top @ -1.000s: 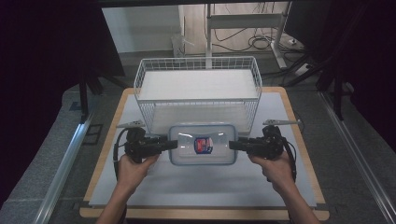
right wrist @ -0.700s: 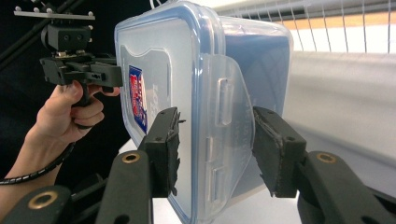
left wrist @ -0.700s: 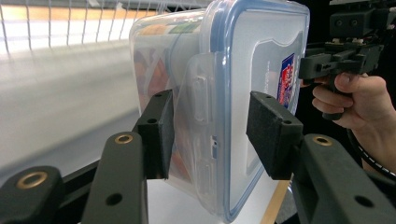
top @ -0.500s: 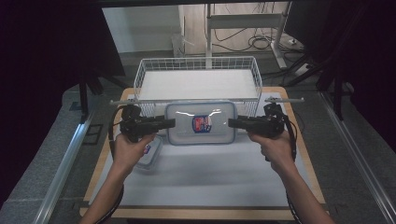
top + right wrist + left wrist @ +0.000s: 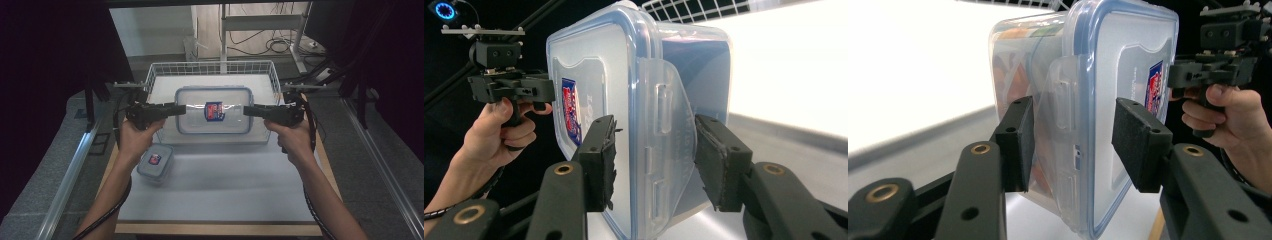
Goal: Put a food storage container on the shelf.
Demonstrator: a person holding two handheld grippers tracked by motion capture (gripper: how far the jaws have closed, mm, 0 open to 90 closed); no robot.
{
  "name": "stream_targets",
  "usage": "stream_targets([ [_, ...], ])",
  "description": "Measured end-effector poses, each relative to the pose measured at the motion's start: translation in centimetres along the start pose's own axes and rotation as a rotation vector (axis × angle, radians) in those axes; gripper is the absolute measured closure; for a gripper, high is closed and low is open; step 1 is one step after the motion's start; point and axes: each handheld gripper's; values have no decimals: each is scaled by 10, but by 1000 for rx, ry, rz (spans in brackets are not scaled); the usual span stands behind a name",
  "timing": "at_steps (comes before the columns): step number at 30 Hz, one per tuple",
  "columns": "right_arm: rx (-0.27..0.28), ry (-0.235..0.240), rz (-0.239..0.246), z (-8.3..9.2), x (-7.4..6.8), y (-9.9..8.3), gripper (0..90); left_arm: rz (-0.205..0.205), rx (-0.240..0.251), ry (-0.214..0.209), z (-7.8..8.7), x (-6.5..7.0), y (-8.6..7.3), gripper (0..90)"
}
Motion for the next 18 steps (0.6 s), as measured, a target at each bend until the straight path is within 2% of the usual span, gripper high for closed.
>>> stream_targets([
  [3, 15, 3, 0, -3, 3, 13, 531, -4, 9, -1, -1, -3, 7, 523],
  [11, 34, -11, -9, -11, 8, 35, 532, 23, 36, -17, -5, -19, 26, 522],
  [14, 31, -13, -19, -15, 10, 39, 532, 39, 61, -13, -5, -27, 34, 522],
  [18, 26, -7, -50, -27, 17, 45, 531, 66, 70, 6, -6, -36, 41, 521],
])
Point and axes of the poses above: each handheld gripper's, and its own axes: z roughly backward along the jaws, y roughly out of its top, x roughly to its right, and after that the axes turned 5 degrees about -y, right-handed
